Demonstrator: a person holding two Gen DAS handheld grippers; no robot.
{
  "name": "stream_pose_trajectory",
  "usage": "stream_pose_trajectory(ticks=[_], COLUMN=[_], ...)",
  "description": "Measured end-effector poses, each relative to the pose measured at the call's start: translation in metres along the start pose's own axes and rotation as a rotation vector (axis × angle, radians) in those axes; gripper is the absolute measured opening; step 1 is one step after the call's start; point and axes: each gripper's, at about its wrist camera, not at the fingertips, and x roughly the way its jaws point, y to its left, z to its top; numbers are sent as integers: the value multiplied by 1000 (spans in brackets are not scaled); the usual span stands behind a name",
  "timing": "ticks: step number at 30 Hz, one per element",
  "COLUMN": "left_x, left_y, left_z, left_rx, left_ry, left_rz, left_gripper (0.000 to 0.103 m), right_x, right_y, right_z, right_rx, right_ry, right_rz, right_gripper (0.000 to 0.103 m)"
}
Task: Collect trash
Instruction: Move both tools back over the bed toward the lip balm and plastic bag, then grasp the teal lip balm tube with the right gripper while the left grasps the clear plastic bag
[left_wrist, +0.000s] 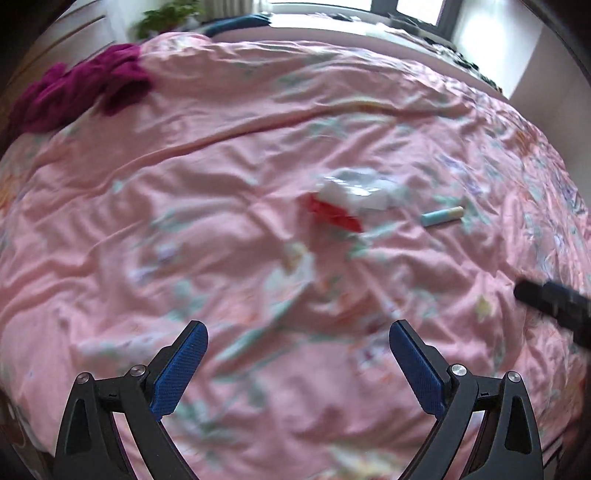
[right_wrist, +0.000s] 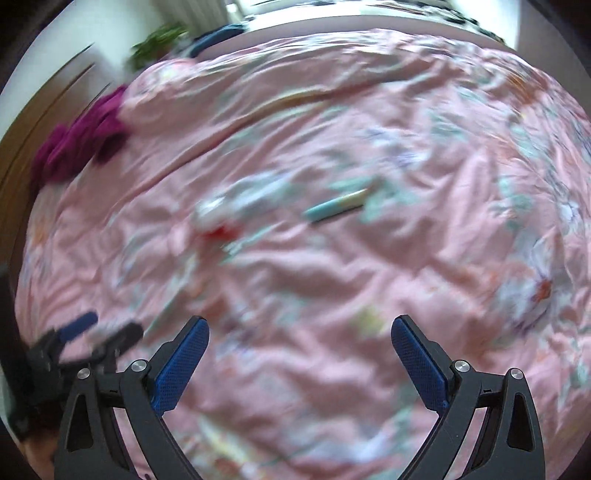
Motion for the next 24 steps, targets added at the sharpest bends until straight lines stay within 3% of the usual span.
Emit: stream_pose_trajectory(ticks=[5, 10, 13, 18, 22, 24], left_x=[27, 43, 52, 62, 72, 76], left_y=[-16, -17, -13, -5, 0, 3], left_z=[21, 36, 46, 54, 58, 61], left_rx=[29, 82, 111, 131, 144, 145], left_ry=[19, 17, 17, 17, 30, 33], left_rz=[29, 70, 83, 77, 70, 66], left_gripper=[99, 99, 99, 99, 99, 99], right_x=[37, 81, 104, 136, 150, 151], right_y=[-34, -27, -25, -40, -44, -41], right_z=[51, 86, 92, 91, 93, 95], right_rx=[91, 86, 97, 254, 287, 273], right_ry=[52, 101, 136, 164, 158, 129], right_rz=[59, 40, 12, -17, -73, -95], right_gripper=[99, 98, 98, 97, 91, 75])
